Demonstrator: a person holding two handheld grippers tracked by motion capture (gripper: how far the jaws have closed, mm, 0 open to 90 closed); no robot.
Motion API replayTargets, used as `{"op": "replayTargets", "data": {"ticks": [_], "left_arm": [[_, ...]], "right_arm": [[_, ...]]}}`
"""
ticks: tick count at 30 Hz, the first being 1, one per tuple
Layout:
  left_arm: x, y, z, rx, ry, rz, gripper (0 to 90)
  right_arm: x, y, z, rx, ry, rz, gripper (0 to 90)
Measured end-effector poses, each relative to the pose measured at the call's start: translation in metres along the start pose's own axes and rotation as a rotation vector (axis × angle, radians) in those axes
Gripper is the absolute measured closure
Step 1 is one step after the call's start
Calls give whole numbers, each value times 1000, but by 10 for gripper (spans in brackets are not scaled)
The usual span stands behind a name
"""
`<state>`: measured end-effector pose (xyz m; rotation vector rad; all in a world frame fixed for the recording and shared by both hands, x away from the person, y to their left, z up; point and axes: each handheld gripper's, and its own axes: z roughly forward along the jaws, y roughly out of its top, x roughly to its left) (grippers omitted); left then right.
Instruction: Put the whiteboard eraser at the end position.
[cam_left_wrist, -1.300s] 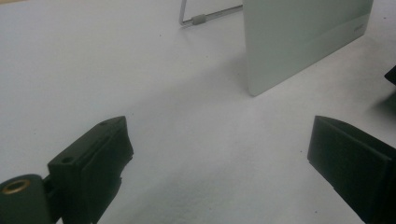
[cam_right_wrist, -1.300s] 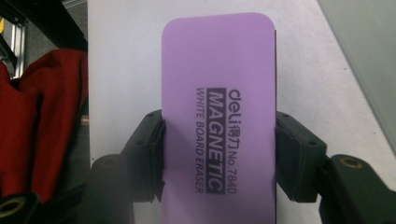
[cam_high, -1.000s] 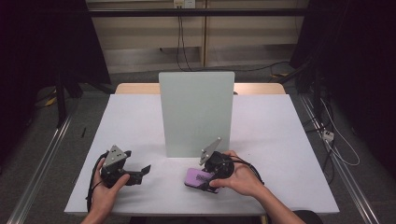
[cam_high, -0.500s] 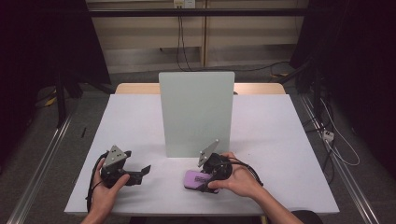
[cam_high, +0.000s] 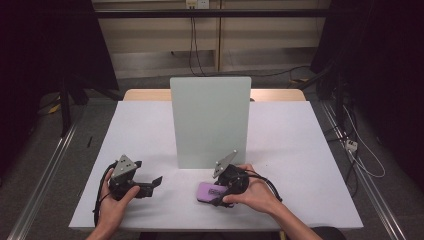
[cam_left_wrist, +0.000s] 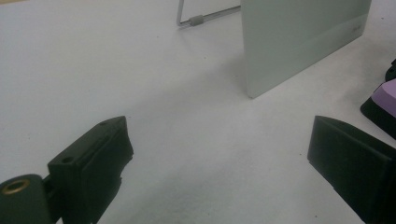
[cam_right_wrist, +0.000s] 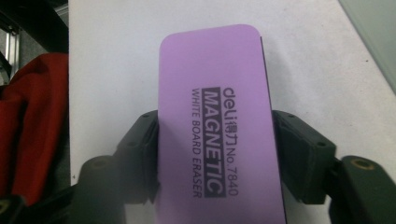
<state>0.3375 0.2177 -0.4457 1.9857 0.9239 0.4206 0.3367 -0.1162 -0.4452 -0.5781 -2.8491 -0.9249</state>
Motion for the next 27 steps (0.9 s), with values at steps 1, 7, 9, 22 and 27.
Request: {"op": "replayTargets", "data": {"ticks": [1, 7, 9, 22, 27], "left_arm": [[0, 0, 0, -1, 0, 4, 58], [0, 0, 0, -1, 1, 3, 57], [0, 0, 0, -4, 4, -1, 57], [1, 0, -1, -5, 6, -3, 56], [1, 0, -1, -5, 9, -2, 56]], "right_arm": [[0, 0, 0, 0, 0, 0, 334], [-3, -1, 1, -3, -19, 24, 181], [-3, -1, 1, -12, -25, 26, 157], [-5, -1, -9, -87, -63, 57, 95], [-6, -2, -14, -117, -83, 70, 89]]}}
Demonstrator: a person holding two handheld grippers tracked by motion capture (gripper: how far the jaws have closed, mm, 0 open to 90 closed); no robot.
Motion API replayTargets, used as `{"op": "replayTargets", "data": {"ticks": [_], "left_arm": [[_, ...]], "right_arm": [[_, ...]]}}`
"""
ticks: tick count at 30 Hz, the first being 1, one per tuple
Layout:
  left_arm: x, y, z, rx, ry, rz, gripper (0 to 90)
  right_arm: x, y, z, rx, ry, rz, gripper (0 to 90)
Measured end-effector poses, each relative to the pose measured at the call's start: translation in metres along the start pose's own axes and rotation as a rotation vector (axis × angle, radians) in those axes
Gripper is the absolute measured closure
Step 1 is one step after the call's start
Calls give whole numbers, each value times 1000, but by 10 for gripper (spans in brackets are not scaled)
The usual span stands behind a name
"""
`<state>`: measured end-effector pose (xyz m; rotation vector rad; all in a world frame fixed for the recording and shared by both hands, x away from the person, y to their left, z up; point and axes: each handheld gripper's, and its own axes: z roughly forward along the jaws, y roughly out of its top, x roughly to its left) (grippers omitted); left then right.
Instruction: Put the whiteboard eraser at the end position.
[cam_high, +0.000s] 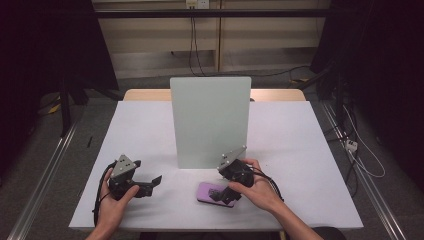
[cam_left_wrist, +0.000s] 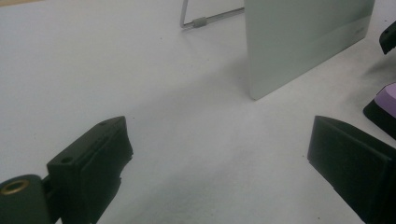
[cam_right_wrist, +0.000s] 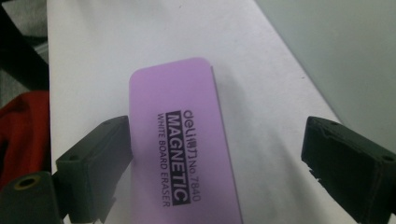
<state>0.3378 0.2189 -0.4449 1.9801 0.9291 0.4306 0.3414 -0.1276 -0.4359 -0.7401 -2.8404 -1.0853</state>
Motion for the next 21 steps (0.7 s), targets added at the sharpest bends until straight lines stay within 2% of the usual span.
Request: {"op": "replayTargets", "data": {"ticks": [2, 3, 5, 7, 8, 9, 10, 11, 12, 13, 14, 15, 18, 19, 21], "left_arm": [[0, 0, 0, -1, 0, 0, 56], [0, 0, 0, -1, 0, -2, 56], [0, 0, 0, -2, 0, -3, 56], [0, 0, 0, -3, 0, -6, 56], [0, 0, 0, -4, 3, -5, 56], [0, 0, -1, -5, 12, -8, 55], [0, 0, -1, -5, 12, -8, 54], [1, 0, -1, -6, 22, -6, 50], [2, 0, -1, -11, 27, -14, 50], [2, 0, -2, -11, 31, -23, 50], [3, 0, -2, -14, 30, -26, 50], [3, 0, -2, -7, 32, -28, 50], [4, 0, -2, -4, 30, -21, 50], [3, 0, -2, -2, 27, -16, 50], [3, 0, -1, -2, 24, -19, 50]], "right_arm": [[-1, 0, -2, -9, -9, 2, 89], [-1, 0, -4, -24, -28, 15, 89], [-2, -1, -5, -34, -30, 18, 89], [-4, -2, -10, -66, -27, 53, 93], [-4, -2, -10, -66, -27, 53, 93], [-6, -3, -14, -90, -45, 62, 93], [-6, -3, -14, -90, -45, 62, 93], [-9, -5, -17, -108, -69, 80, 93], [-9, -5, -17, -108, -69, 80, 93], [-12, -7, -20, -130, -90, 88, 101], [-12, -7, -20, -130, -90, 88, 101], [-13, -10, -22, -124, -122, 107, 127], [-15, -15, -24, -133, -122, 120, 126], [-16, -19, -27, -142, -144, 128, 119], [-17, -21, -29, -149, -151, 136, 116]]}}
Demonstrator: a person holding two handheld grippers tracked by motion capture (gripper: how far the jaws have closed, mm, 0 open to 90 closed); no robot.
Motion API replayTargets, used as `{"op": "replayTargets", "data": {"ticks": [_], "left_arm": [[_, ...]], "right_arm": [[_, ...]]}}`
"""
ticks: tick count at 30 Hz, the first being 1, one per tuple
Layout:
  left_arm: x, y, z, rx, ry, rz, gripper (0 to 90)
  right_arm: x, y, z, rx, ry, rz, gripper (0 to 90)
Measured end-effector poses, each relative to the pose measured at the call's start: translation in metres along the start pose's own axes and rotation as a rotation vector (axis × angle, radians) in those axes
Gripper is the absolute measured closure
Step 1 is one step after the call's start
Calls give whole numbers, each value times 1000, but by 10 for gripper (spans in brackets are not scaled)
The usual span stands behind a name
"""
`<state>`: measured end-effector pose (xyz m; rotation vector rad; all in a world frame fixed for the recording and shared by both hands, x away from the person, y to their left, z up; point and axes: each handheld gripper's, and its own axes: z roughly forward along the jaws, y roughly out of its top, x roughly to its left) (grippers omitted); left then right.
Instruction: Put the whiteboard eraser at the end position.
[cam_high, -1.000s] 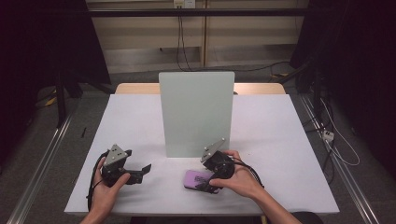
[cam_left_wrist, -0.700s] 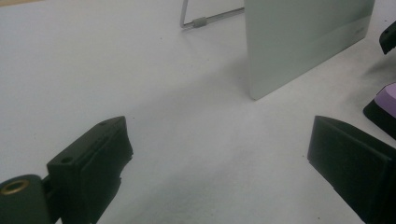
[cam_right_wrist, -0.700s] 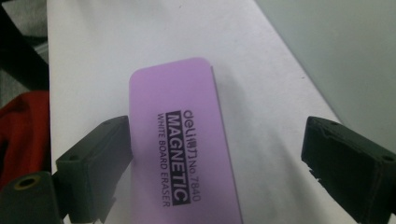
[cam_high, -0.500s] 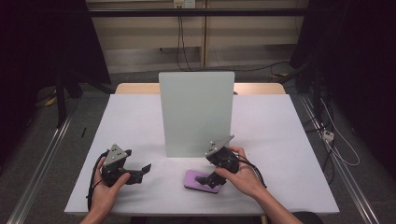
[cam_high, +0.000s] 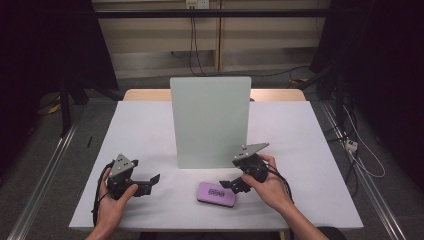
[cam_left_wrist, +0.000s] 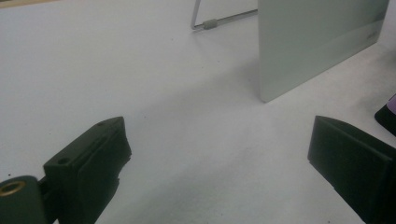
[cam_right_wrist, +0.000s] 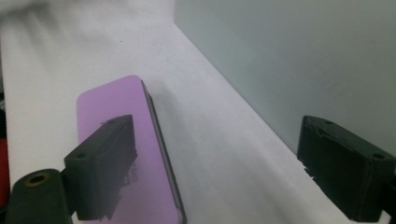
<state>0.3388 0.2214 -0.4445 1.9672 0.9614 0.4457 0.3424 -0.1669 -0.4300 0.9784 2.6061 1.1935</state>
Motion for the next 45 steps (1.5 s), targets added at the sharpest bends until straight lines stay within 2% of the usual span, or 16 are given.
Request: {"op": "replayTargets", "data": {"ticks": [2, 4, 11, 14, 20, 23, 24, 30, 36, 42, 45], "left_arm": [[0, 0, 1, -3, -2, 7, 50], [0, 0, 0, -4, -4, 5, 50], [1, 0, -1, -2, 2, -2, 50], [1, 0, -1, -3, 1, 2, 50], [1, 0, -1, -6, 3, 0, 50], [1, 0, 0, -11, 3, -3, 50], [1, 0, -1, -11, 5, -7, 50], [2, 0, -1, -13, 13, -10, 50], [1, 0, -1, -8, 11, -6, 50], [1, 0, -2, -17, 16, -14, 51], [2, 0, -3, -12, 19, -6, 50]], "right_arm": [[-5, -6, -6, -19, -33, 18, 112], [-9, -9, -10, -32, -47, 37, 106], [-15, -18, -21, -74, -96, 55, 106], [-19, -25, -29, -107, -140, 81, 105], [-26, -36, -39, -133, -184, 127, 95], [-28, -39, -41, -144, -190, 141, 94], [-31, -43, -44, -152, -212, 146, 89], [-39, -55, -51, -148, -237, 187, 89], [-42, -64, -55, -153, -255, 202, 89], [-45, -77, -63, -180, -276, 235, 89], [-47, -83, -67, -187, -287, 246, 90]]}}
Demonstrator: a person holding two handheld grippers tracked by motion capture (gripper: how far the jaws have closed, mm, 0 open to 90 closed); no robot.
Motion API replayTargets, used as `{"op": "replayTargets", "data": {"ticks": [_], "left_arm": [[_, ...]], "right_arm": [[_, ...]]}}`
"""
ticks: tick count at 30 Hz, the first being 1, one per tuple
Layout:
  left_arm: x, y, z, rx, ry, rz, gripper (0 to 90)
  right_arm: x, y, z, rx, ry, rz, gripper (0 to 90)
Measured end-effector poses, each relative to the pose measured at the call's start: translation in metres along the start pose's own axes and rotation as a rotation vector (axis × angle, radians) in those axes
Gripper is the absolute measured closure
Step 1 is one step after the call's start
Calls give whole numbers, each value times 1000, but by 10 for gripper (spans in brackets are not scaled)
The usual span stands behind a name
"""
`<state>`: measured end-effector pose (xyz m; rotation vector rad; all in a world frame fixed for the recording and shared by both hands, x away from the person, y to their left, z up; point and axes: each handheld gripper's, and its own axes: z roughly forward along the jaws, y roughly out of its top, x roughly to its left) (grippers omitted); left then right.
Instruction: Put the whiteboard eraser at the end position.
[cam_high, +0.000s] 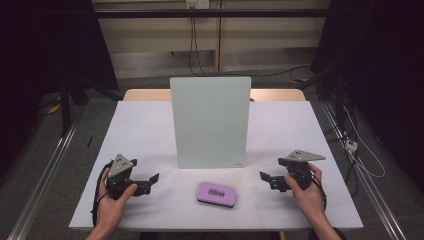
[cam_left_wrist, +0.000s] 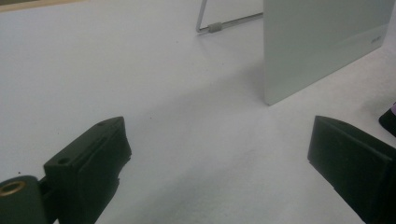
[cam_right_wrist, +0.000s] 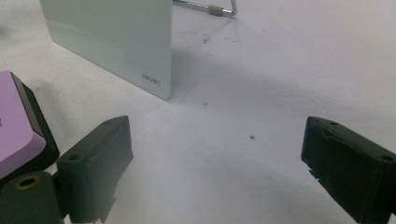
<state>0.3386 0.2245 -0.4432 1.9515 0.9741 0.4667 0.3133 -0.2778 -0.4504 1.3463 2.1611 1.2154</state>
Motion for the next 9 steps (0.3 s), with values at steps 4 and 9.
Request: {"op": "replayTargets", "data": {"ticks": [4, 9], "left_arm": [[0, 0, -1, -6, 1, -10, 50], [1, 1, 1, -4, 1, -16, 52]], "right_arm": [[-3, -5, -2, 1, -14, 5, 91], [-3, -7, -2, -1, -14, 12, 92]]}}
